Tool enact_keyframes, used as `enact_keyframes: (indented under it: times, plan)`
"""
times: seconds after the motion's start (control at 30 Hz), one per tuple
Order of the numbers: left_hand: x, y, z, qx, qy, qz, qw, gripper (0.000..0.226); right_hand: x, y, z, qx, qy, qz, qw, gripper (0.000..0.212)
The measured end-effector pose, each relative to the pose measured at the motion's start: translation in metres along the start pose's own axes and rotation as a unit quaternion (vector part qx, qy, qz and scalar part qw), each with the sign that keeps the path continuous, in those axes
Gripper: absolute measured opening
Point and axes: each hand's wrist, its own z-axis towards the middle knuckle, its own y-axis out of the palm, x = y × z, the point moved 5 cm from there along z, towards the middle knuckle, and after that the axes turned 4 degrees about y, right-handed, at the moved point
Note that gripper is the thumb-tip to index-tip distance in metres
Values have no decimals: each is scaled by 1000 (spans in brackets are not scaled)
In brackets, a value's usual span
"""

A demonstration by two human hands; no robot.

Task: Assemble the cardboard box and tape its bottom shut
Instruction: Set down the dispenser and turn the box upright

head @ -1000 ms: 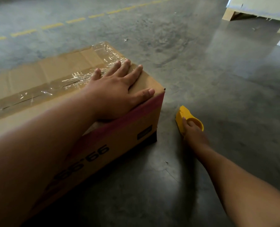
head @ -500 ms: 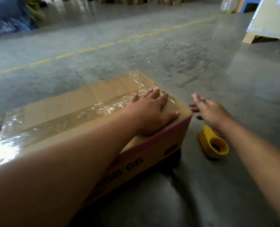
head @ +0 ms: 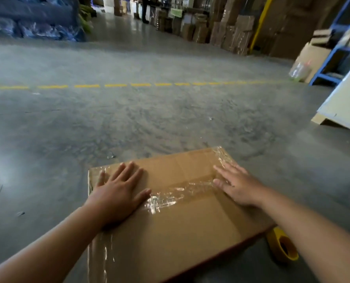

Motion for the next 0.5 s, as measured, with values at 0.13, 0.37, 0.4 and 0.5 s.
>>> enact_keyframes:
  times: [0.13,0.37,0.4,0.5]
  plan:
    - [-42,-4,-2,20,-37,-3,999,94,7,-1,48,7,29,1,1000,74]
    - [-78,4,-11,117,-139,-189,965,68,24,-12,98,39,-90,112,989,56]
    - [-78,5,-11,128,-143,-212,958,62,26,-13,99,34,-105,122,986,55]
    - [-80,3,-16,160,-153,-263,939,58,25,-15,110,38,-139,157,977,55]
